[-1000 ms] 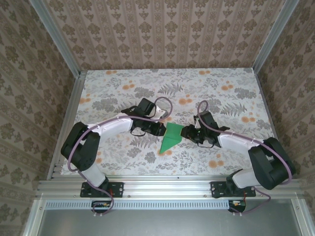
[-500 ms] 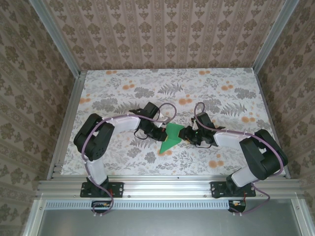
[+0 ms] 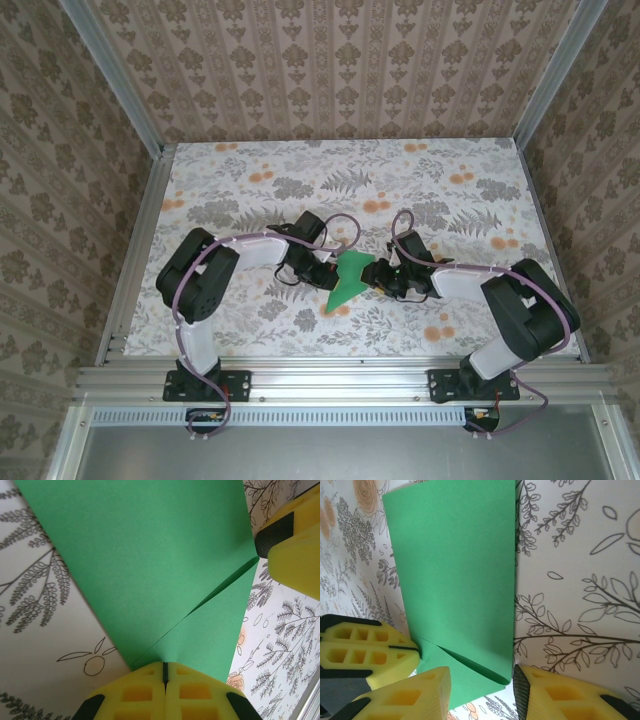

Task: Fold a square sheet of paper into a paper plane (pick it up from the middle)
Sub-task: Fourth fold the wing at the center of the table.

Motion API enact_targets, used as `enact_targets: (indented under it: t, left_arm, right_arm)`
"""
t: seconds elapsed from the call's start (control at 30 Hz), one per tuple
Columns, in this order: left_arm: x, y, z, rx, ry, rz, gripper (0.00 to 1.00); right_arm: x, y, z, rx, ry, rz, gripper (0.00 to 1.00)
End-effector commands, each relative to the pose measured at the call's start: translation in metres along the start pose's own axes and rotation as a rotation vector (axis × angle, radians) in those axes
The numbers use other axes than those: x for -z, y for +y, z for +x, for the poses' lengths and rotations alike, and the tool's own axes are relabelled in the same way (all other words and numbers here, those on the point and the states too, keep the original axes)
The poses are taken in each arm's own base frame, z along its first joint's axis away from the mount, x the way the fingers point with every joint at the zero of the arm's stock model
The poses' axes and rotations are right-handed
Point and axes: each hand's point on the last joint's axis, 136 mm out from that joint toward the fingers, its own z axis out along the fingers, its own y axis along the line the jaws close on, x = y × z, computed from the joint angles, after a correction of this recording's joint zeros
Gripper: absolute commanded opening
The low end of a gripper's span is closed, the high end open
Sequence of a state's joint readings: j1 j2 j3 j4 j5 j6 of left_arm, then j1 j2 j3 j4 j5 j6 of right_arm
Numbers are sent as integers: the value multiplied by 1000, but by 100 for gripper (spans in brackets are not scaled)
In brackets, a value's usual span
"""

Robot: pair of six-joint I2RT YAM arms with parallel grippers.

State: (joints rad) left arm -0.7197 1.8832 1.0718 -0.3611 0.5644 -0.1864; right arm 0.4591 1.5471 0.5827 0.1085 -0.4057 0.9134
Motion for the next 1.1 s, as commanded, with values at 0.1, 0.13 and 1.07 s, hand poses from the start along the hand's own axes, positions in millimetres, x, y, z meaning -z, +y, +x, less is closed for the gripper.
enact_targets:
  t: [0.1,0.13,1.07]
  left_arm:
    - [-14,10,16,-7,62,-36,1]
    - [-14,9,16,-7,62,-35,1]
    - [-6,4,12,-15,35,-36,2]
  right_arm:
    - [-5,11,2,-10,16,-51,41]
    - [-5,12,2,-9,15,-56,40]
    - [-1,30,-12,-3,-31,-107,37]
